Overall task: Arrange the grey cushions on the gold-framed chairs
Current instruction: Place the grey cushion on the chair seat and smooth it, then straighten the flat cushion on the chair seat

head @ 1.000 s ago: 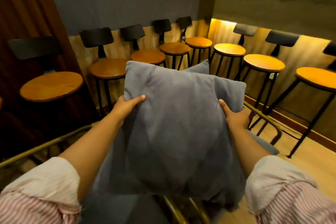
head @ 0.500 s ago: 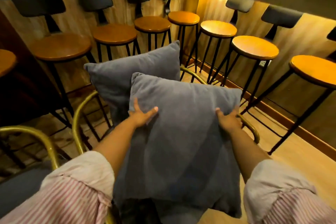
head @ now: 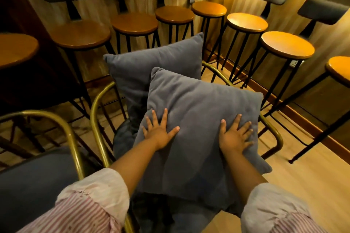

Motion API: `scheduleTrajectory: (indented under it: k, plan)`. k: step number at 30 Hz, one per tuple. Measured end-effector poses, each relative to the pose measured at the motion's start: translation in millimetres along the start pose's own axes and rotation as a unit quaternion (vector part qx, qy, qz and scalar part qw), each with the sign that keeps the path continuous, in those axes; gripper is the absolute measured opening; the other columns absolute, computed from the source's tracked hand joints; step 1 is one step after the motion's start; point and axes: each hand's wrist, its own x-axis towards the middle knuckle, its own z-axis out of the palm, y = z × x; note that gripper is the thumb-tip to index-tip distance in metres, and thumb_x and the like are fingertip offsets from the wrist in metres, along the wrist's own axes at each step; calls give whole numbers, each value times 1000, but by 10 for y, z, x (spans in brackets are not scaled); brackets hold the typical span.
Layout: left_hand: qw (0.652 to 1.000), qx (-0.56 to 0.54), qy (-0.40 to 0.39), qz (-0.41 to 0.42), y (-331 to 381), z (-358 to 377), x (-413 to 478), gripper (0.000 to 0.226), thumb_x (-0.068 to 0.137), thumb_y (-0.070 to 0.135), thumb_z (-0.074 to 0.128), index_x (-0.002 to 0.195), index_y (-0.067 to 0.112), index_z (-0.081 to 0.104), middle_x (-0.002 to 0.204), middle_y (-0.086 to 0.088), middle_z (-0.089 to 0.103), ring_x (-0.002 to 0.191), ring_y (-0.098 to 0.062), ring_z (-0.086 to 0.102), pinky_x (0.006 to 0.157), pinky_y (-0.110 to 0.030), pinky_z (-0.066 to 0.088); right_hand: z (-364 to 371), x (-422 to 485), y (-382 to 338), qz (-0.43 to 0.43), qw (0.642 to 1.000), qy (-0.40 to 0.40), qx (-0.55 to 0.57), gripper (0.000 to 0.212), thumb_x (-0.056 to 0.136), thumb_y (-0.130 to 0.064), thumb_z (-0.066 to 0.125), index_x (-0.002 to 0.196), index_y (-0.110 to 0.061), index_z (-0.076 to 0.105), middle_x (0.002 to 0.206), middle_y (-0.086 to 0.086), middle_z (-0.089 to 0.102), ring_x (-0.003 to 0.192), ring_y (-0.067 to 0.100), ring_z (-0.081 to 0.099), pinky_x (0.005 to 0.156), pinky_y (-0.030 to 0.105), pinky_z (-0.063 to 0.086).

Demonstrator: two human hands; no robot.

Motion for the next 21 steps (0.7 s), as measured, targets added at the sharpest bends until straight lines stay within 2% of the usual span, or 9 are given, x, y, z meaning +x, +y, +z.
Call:
scheduleTrajectory:
  k: [4, 8, 13, 16, 21]
  plan:
    - [997, 58, -30, 48, -265, -53, -402, 76, 93, 55, 37, 152, 32, -5, 161, -5, -17, 149, -32, -10, 119, -52, 4, 127, -576, -238, -96, 994, -42, -42, 73, 94, -56, 29, 152, -26, -3, 160, 17, -11, 146, 40, -8, 114, 61, 1]
    - [999, 23, 3, 37, -748, -188, -957, 66, 96, 45, 36, 152, 25, 8, 163, -6, 3, 150, -27, 2, 118, -49, 8, 311, -1362, -567, -187, 977, -104, -1, 67, 95, -52, 36, 152, -22, 15, 162, 12, 2, 148, 34, 0, 116, 56, 7]
    - [993, -25, 114, -34, -1761, -503, -1983, 62, 96, 40, 41, 150, 19, 21, 160, -11, 18, 147, -28, 20, 116, -40, 21, 644, -2533, -977, -305, 927, -192, 105, 60, 95, -40, 47, 143, -8, 36, 152, 18, 33, 143, 34, 25, 118, 42, 21]
    - [983, -55, 152, -88, -2553, -659, -2735, 63, 96, 40, 41, 151, 17, 20, 161, -9, 14, 149, -26, 14, 117, -39, 19, 906, -3322, -1185, -353, 897, -242, 114, 66, 89, -49, 46, 134, -1, 48, 139, 24, 48, 134, 38, 40, 113, 42, 30]
    - [951, -86, 211, -211, -3816, -714, -3896, 67, 94, 42, 46, 150, 15, 23, 161, -12, 13, 149, -28, 15, 119, -44, 20, 1380, -4496, -1374, -382, 856, -331, 106, 62, 90, -42, 53, 134, 1, 48, 137, 24, 50, 131, 37, 44, 110, 39, 34]
